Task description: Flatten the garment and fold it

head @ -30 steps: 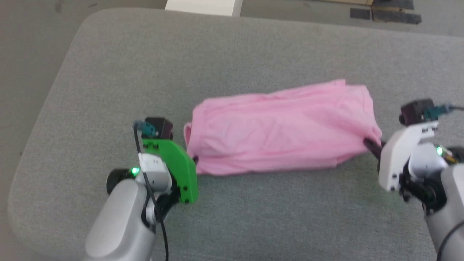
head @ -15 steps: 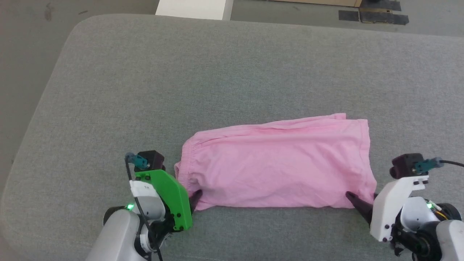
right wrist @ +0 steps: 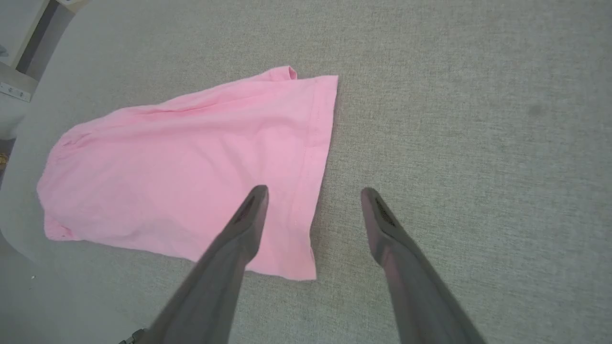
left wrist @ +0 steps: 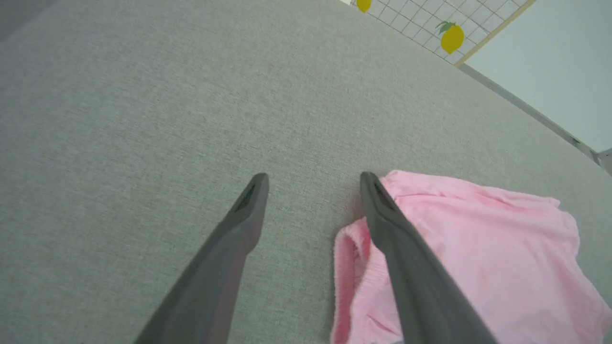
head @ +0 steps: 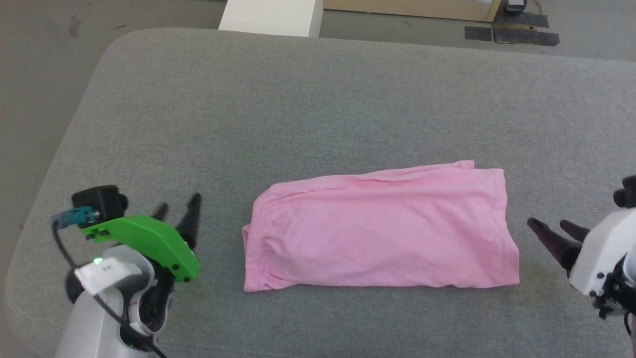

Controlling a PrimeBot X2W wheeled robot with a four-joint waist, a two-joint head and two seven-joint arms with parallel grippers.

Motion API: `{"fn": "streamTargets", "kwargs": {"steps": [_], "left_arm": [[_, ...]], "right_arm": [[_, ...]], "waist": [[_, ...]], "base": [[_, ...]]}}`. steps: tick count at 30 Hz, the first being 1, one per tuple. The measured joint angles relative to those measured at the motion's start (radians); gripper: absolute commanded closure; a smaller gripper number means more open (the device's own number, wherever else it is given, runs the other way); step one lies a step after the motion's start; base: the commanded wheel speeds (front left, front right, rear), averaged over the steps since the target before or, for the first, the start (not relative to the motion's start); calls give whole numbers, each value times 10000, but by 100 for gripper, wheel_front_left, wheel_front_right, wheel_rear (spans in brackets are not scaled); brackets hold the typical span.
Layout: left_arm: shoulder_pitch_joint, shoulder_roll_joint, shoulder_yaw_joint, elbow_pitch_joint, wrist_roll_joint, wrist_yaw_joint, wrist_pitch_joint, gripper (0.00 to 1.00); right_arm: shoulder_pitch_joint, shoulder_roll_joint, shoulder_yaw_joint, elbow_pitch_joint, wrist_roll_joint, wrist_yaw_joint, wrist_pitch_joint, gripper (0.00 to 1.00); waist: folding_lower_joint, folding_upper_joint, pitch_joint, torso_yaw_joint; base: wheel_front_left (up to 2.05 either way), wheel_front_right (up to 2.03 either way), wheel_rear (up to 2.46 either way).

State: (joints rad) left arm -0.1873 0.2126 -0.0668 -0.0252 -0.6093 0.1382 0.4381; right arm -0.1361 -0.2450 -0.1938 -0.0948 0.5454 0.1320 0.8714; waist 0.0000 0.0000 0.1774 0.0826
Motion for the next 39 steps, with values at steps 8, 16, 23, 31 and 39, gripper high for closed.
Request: {"fn": "streamTargets", "kwargs": {"steps": [8, 16, 23, 31, 39], "left_arm": [[10, 56, -125, 393, 1643, -784, -4602, 0], [-10, -213, -437, 1093, 2301, -1122, -6694, 0], [-12, -343, -464, 1200, 2669, -1220, -6890, 0], [-11, -552, -443, 1350, 2773, -1384, -6920, 0], [-4, -677, -299, 1337, 2855, -1463, -6922, 0]], "right_arm": [[-779, -46, 727, 1335, -299, 0, 0, 0], [-1283, -313, 1463, 2658, -259, 0, 291, 0], [-1871, -307, 2416, 3095, 31, 0, 433, 0], [-2317, -458, 3193, 3678, 81, 0, 153, 68], [-2475, -533, 2932, 4079, 6, 8, -221, 100]], "waist": [[0, 0, 322, 123], [0, 0, 654, 436], [0, 0, 811, 552], [0, 0, 840, 645], [0, 0, 790, 583]], "base": [[0, 0, 0], [0, 0, 0], [0, 0, 0], [0, 0, 0], [0, 0, 0]]}}
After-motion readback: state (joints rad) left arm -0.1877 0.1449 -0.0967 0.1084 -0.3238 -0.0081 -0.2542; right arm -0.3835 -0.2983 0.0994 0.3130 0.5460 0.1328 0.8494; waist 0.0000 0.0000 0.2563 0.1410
